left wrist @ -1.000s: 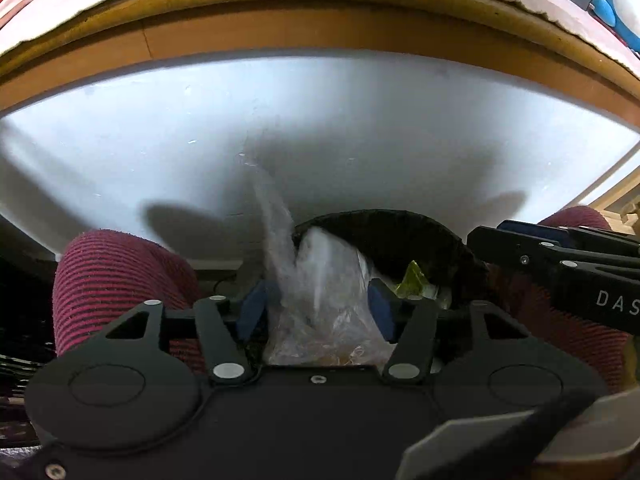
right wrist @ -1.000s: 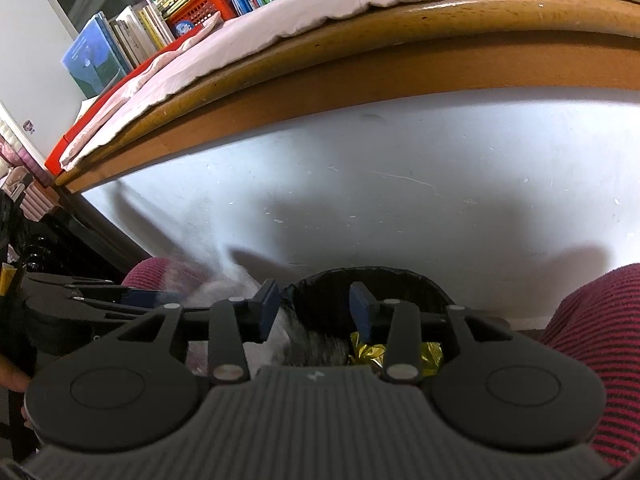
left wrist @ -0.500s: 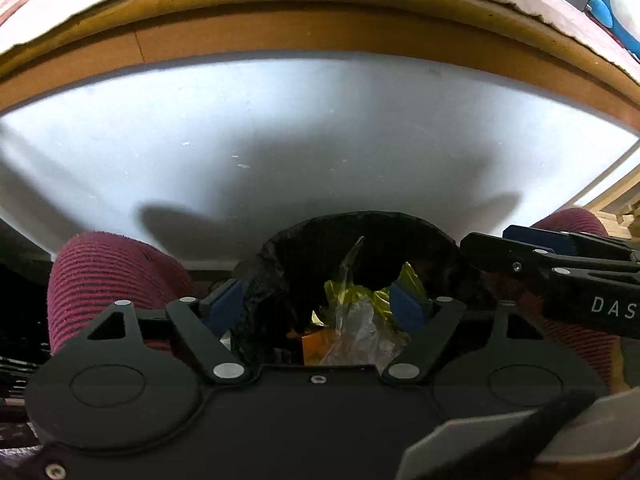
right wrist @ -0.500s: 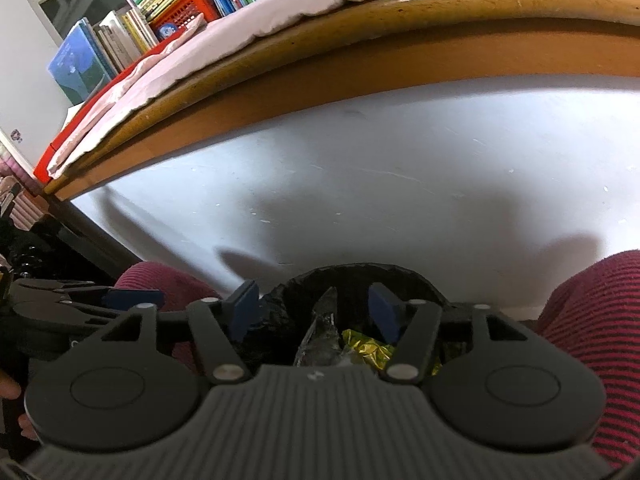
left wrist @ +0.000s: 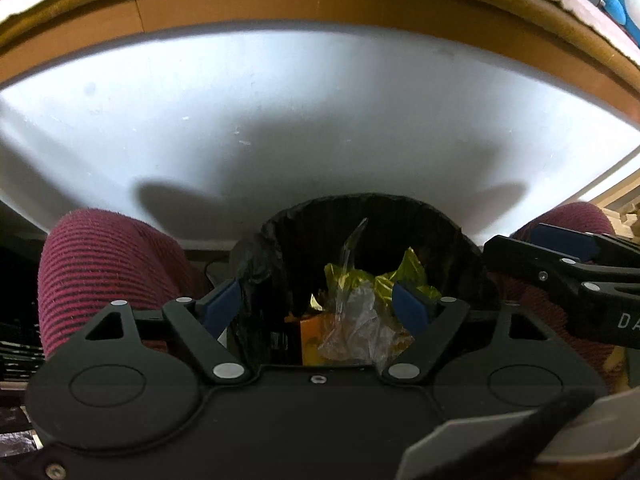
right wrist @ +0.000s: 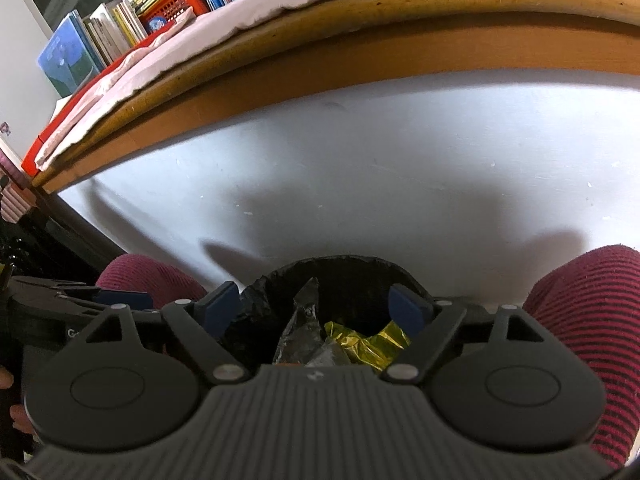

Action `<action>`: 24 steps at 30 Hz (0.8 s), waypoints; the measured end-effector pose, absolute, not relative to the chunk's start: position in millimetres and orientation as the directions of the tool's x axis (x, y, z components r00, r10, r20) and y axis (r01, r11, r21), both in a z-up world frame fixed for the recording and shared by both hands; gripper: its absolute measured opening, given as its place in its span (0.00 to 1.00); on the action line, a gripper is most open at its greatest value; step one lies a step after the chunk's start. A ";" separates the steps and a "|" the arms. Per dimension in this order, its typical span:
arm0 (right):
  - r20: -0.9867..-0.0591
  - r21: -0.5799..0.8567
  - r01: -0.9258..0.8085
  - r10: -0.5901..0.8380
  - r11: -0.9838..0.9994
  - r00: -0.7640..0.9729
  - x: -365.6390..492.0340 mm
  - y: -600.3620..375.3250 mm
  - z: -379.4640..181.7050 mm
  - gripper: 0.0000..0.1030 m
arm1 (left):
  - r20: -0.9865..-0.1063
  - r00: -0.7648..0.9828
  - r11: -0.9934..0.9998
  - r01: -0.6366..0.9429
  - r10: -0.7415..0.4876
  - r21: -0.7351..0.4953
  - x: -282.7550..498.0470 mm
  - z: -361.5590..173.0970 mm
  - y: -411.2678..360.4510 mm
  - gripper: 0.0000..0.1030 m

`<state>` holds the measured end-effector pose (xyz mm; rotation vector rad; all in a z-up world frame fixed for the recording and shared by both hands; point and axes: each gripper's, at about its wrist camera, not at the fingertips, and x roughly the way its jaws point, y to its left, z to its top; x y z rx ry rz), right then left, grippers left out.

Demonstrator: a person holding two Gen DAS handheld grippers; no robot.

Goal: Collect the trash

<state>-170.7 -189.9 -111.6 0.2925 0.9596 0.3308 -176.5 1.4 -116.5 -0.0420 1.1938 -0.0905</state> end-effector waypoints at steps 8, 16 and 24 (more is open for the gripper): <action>-0.768 0.362 -0.150 0.386 0.920 0.512 -172.9 -190.3 -119.4 0.99 | -0.940 0.331 0.997 0.038 -0.078 -0.069 -175.9 -129.4 0.7 0.84; -0.800 0.335 -0.158 0.369 0.929 0.472 -171.2 -186.1 -135.7 1.00 | -0.954 0.296 0.999 0.034 -0.035 -0.026 -171.4 -152.8 -2.3 0.85; -0.827 0.313 -0.169 0.356 0.934 0.436 -170.7 -178.1 -151.7 1.00 | -0.961 0.275 1.000 0.030 -0.012 -0.004 -167.3 -167.8 -1.3 0.85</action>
